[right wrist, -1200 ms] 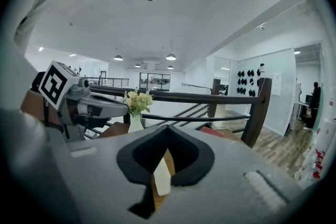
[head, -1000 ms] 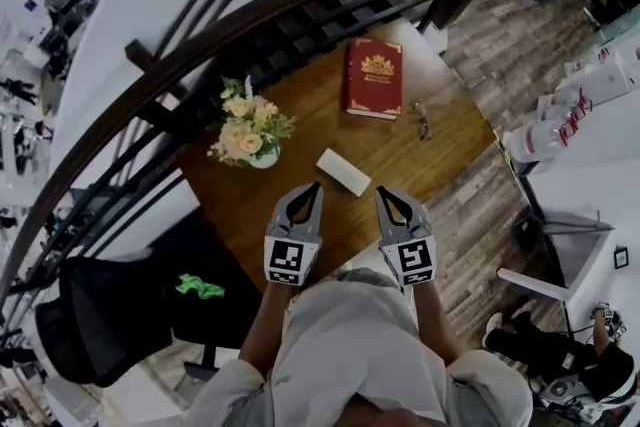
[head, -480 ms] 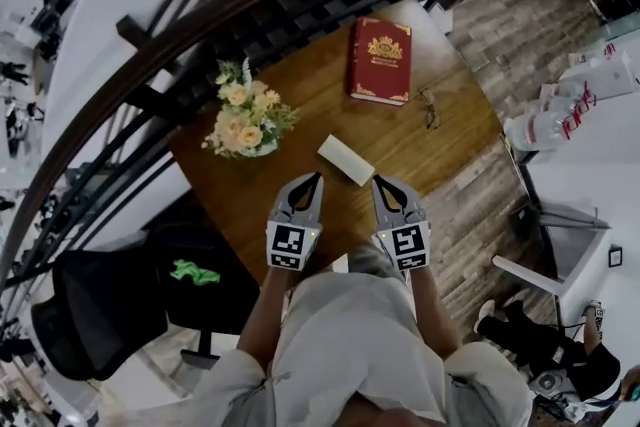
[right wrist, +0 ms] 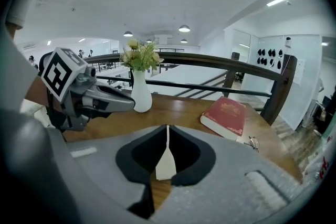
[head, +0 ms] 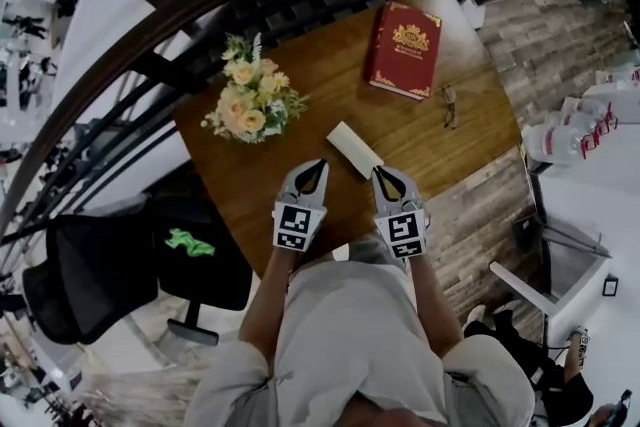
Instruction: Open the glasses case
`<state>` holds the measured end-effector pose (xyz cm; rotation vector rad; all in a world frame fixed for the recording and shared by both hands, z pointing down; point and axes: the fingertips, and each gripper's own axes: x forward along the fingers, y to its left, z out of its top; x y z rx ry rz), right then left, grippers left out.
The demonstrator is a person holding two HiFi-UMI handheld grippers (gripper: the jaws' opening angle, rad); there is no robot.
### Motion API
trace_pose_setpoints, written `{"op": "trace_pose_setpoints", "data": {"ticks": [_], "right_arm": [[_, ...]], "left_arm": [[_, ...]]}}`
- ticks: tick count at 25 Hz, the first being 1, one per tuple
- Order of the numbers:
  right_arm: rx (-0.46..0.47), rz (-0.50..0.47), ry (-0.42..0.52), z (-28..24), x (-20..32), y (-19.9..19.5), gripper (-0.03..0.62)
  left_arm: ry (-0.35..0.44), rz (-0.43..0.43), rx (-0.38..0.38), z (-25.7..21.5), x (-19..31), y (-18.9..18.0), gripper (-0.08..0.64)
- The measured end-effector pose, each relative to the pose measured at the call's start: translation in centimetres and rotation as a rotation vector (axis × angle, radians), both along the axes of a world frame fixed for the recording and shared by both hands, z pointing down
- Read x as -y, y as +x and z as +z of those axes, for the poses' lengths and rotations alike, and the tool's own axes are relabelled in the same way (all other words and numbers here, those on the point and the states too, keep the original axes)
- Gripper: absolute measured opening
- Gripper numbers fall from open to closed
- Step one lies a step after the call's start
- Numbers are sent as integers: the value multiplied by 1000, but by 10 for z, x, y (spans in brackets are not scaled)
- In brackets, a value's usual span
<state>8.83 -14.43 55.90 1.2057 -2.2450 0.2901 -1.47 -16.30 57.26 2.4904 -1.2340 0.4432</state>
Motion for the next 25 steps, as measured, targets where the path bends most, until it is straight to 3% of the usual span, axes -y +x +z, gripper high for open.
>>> {"op": "trace_pose_setpoints", "data": {"ticks": [10,25], "right_arm": [[-31,-44,-51,35,5,0,28],[-119,-104,-128,81,14,-7,120]], "left_arm": [[-59,8,37,37,10,8,18],[-157,55,84,89,23,20,18]]}}
